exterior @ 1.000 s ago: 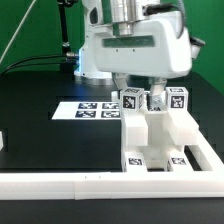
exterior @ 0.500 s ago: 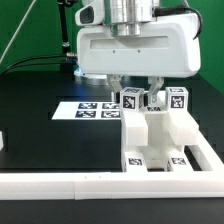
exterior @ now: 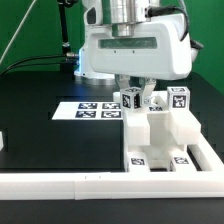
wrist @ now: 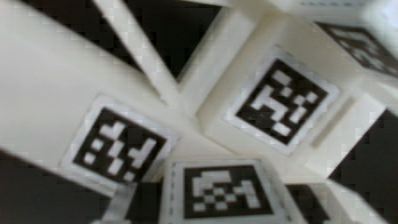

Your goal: Assemble chair

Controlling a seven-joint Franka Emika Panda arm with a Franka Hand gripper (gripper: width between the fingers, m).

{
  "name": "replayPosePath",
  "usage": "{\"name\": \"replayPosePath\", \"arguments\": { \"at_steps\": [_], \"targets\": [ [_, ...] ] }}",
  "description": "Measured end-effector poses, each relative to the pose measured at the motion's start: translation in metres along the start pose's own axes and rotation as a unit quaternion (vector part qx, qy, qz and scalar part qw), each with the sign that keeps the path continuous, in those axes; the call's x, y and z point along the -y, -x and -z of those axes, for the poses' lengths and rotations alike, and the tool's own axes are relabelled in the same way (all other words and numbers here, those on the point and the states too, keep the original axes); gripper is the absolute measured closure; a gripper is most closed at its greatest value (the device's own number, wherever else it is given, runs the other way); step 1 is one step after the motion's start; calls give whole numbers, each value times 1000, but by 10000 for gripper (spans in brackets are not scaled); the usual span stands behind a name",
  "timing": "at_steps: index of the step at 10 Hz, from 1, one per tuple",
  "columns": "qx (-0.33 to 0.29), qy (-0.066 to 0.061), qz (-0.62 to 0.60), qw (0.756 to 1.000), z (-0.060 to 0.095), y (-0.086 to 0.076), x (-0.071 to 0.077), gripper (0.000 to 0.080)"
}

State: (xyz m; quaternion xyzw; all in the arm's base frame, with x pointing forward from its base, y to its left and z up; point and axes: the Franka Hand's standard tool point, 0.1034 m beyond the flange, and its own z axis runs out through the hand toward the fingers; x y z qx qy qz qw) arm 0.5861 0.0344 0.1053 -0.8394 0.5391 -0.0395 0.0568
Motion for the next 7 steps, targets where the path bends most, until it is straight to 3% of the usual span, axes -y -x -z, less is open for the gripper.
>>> {"name": "replayPosePath", "arguments": {
  "at_steps": [3,7],
  "targets": [
    [14,14,-98,995,-1,6,6,533],
    [14,17,-235,972,-1,9,6,532]
  ]
}}
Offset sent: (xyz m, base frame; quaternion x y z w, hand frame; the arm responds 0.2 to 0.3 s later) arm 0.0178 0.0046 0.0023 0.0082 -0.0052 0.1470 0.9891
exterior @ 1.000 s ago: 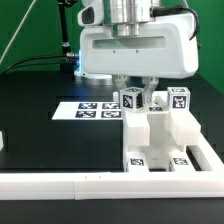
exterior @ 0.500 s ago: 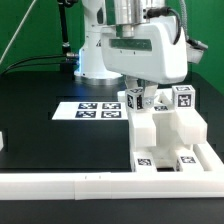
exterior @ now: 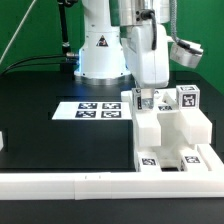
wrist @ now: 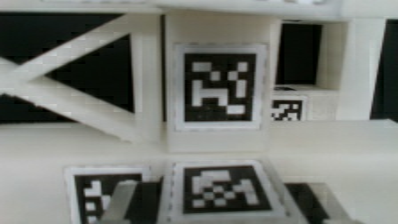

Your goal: Assemble chair

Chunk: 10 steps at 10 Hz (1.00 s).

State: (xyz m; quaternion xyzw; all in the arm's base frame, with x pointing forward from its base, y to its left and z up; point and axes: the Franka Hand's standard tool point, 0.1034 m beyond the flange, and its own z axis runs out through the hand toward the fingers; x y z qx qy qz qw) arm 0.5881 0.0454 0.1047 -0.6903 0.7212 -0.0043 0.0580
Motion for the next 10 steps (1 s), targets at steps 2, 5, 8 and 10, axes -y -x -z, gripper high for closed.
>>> {"name": "replayPosePath", "arguments": {
  "at_steps": [2,5,8,10],
  "targets": [
    [3,1,-64,998,-1,4,-1,532],
    [4,2,-120,993,-1,7,-2,532],
    [3,2,-116,993,-1,7,-2,530],
    [3,2,-116,993,-1,7,-2,207]
  ]
}}
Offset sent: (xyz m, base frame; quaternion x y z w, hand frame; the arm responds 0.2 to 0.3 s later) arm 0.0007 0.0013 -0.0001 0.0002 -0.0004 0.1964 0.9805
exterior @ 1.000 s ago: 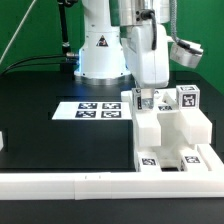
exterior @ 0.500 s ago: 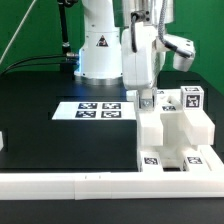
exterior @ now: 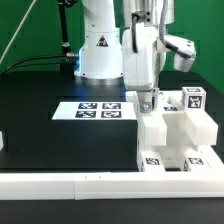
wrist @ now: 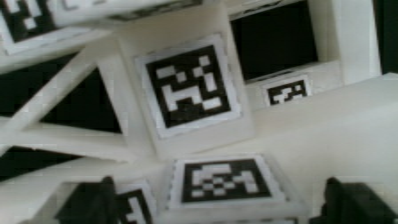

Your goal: Assemble chair

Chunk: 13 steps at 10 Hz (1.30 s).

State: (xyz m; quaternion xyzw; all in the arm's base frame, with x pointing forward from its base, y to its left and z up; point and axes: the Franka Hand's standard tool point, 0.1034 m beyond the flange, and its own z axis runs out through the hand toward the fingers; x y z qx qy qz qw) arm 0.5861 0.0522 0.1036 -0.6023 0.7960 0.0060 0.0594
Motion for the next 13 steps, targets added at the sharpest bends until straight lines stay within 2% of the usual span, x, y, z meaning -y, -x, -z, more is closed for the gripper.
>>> {"name": "replayPosePath", "arguments": {
  "at_steps": [1,3,4,6,7,9,10,11,13],
  "targets": [
    [0,0,0,1000,0,0,0,167],
    [5,4,54,999,5,3,-1,153],
    [10,-2,94,995,13,6,2,150],
    [10,-6,264,964,15,6,0,150],
    [7,-7,269,963,13,6,-2,150],
    [6,-7,328,945,12,5,-2,150],
    [5,-7,376,927,12,4,-2,150],
    [-15,0,457,889,11,4,0,150],
    [-29,1,633,773,8,5,3,150]
  ]
}}
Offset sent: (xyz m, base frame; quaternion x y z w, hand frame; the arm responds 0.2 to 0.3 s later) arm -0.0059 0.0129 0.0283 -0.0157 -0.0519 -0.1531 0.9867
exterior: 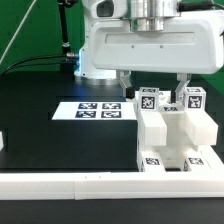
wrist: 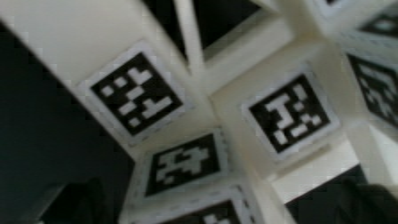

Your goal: Assemble chair

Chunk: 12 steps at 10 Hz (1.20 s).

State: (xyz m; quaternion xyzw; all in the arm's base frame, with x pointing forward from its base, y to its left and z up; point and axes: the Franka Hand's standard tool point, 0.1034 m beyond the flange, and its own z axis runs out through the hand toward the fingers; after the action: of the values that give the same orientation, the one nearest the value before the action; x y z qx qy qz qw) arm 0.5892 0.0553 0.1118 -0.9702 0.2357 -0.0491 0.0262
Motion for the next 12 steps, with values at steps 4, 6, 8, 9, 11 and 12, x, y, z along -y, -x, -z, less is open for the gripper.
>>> {"name": "replayPosePath", "arguments": {
  "at_steps": [4,6,8,9,11,12],
  "targets": [
    [-9,-1,-7,1000,-3,2,1,395],
    [1,5,-65,998,-5,6,-6,497],
    [10,9,-111,994,-4,9,-8,497],
    [14,10,-130,991,-4,11,-8,497],
    [18,12,-166,986,-3,15,-10,498],
    [19,12,-165,986,-3,15,-10,498]
  ]
}}
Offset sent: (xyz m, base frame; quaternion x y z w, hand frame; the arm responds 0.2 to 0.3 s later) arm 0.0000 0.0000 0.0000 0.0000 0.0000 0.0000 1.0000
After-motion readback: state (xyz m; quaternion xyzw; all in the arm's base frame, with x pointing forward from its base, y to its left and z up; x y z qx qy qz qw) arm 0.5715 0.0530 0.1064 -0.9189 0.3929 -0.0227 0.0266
